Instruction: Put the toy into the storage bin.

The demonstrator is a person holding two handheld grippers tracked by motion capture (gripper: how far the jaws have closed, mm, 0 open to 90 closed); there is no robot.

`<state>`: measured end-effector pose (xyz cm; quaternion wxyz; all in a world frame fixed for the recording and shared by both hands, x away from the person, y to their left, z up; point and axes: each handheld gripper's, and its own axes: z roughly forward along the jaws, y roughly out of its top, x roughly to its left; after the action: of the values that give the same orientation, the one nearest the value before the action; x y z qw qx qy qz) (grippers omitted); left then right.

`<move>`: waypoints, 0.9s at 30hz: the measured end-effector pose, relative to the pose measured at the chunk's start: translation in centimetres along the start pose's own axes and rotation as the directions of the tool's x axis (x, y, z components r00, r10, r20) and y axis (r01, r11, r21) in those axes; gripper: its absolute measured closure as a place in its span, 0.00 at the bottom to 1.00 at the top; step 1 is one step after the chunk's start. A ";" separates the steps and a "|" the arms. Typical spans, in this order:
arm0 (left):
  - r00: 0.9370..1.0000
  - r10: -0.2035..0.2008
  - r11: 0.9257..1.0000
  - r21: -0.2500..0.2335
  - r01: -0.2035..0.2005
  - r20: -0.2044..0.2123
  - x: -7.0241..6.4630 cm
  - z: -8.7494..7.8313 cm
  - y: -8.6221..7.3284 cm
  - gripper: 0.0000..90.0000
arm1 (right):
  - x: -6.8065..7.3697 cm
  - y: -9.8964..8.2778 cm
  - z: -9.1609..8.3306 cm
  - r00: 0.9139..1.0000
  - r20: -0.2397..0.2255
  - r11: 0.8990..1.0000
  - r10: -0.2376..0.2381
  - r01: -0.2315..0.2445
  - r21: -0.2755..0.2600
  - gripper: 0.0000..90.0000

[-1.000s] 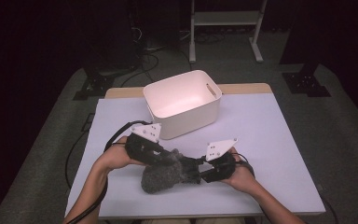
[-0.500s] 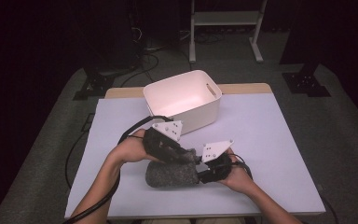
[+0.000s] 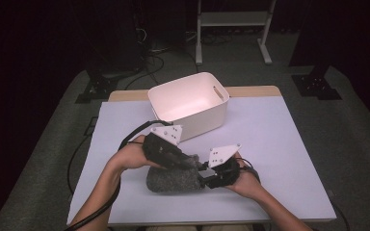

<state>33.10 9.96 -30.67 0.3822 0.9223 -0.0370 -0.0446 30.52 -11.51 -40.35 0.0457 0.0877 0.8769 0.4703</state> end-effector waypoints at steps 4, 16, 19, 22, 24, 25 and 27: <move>1.000 0.010 1.000 -0.003 -0.010 0.013 0.0 0.5 0.5 0.86 | 0.0 0.3 0.4 1.000 0.003 1.000 -0.001 0.002 -0.020 0.57; 1.000 0.026 1.000 -0.001 -0.026 -0.011 0.0 0.0 0.8 0.85 | 0.2 0.3 0.2 1.000 0.025 1.000 -0.011 0.012 -0.022 0.62; 1.000 0.014 1.000 -0.004 -0.014 -0.018 0.0 -0.6 0.5 0.85 | 0.2 0.2 0.0 1.000 0.026 1.000 -0.015 0.015 -0.017 0.62; 1.000 0.007 1.000 -0.005 -0.007 -0.023 0.0 -0.9 0.1 0.85 | 0.2 0.1 -0.2 0.999 0.028 1.000 -0.015 0.015 -0.013 0.62; 0.999 -0.008 1.000 0.000 0.008 -0.032 0.0 -1.0 -0.4 0.85 | 0.2 -0.1 -0.5 1.000 0.028 1.000 -0.012 0.012 -0.010 0.62; 0.999 -0.014 1.000 0.004 0.014 -0.035 0.1 -1.1 -0.7 0.85 | 0.1 -0.2 -0.7 1.000 0.028 1.000 -0.005 0.006 -0.009 0.62; 0.999 -0.023 1.000 0.011 0.024 -0.026 0.3 -0.9 -1.3 0.85 | 0.0 -0.4 -1.1 1.000 0.030 1.000 0.002 -0.002 -0.006 0.62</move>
<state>33.52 11.45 -31.00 0.3771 0.9252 -0.0215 -0.0370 30.29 -12.59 -40.06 0.0589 0.0955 0.8746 0.4717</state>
